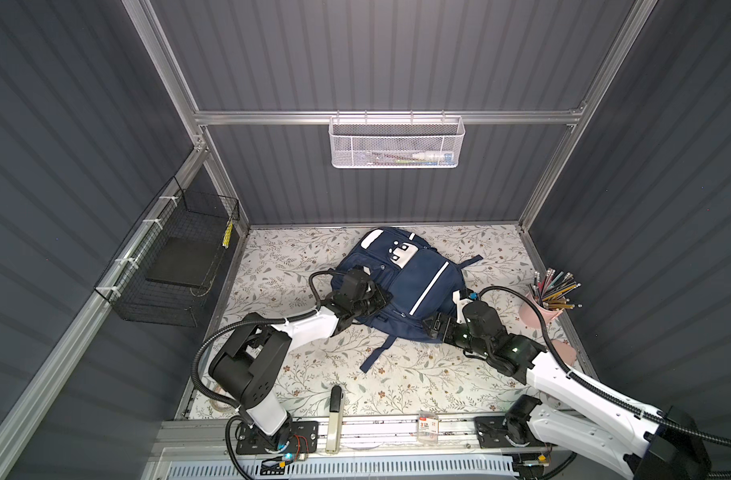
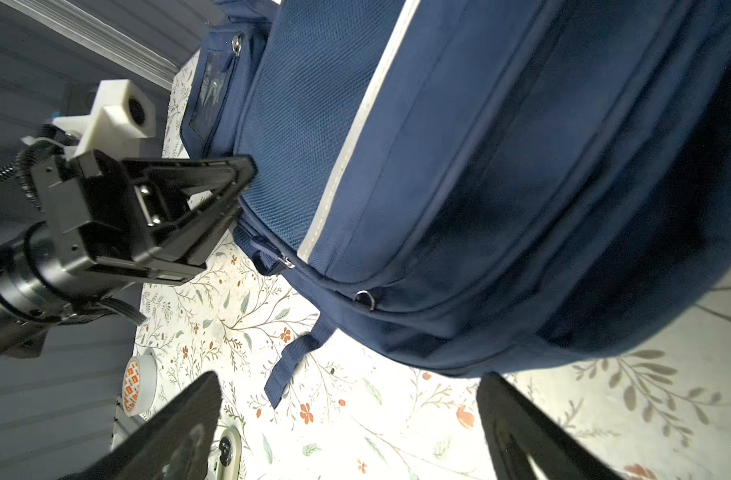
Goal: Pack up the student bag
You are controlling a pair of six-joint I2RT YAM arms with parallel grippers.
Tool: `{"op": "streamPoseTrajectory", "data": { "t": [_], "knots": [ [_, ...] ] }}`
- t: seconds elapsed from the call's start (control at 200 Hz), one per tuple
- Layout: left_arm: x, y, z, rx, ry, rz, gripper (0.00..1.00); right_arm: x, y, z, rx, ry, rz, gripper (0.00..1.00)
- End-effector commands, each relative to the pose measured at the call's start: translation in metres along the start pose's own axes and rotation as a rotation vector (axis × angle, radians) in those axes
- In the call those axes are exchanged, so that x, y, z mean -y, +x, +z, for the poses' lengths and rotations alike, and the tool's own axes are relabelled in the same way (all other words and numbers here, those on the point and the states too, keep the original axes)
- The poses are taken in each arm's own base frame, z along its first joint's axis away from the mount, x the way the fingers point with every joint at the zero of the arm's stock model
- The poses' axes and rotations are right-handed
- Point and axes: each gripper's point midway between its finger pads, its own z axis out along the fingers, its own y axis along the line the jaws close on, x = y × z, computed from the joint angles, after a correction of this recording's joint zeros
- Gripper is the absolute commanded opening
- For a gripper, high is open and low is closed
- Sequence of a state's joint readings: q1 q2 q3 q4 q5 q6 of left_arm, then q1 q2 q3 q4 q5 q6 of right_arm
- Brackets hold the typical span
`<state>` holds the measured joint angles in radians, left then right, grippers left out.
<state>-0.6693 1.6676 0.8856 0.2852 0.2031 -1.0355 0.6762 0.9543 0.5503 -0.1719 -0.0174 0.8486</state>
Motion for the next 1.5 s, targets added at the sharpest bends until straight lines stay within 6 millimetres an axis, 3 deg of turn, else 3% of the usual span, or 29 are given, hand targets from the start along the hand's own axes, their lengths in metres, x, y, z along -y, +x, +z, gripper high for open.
{"op": "streamPoseTrajectory", "data": {
  "t": [0.0,0.115,0.24,0.435,0.67,0.855,0.971,1.206,1.496],
  "knots": [
    [0.022,0.002,0.000,-0.014,0.041,0.015,0.00,-0.011,-0.005,0.002,0.025,-0.012,-0.012,0.96],
    [0.042,0.003,-0.004,-0.021,0.065,0.037,0.00,-0.027,-0.003,0.012,0.013,-0.060,-0.008,0.90],
    [0.060,0.000,-0.013,-0.012,0.114,0.027,0.00,-0.053,-0.002,0.023,0.000,-0.121,-0.009,0.77],
    [0.073,0.003,-0.022,-0.017,0.144,0.022,0.00,-0.067,-0.005,0.041,0.036,-0.144,0.052,0.62],
    [0.082,0.007,-0.028,-0.015,0.171,0.015,0.00,-0.046,-0.017,0.055,0.110,-0.006,0.059,0.45],
    [0.085,0.011,-0.028,-0.025,0.187,0.006,0.00,-0.035,-0.013,0.067,0.116,0.063,0.055,0.42],
    [0.085,0.014,-0.028,-0.032,0.202,-0.006,0.00,-0.027,-0.012,0.071,0.127,0.120,0.032,0.31],
    [0.081,0.015,-0.035,-0.021,0.189,0.001,0.00,-0.019,-0.016,0.059,0.169,0.132,0.038,0.12],
    [0.070,0.016,-0.029,-0.016,0.155,0.010,0.00,-0.013,-0.013,0.037,0.188,0.097,0.074,0.03]
  ]
}}
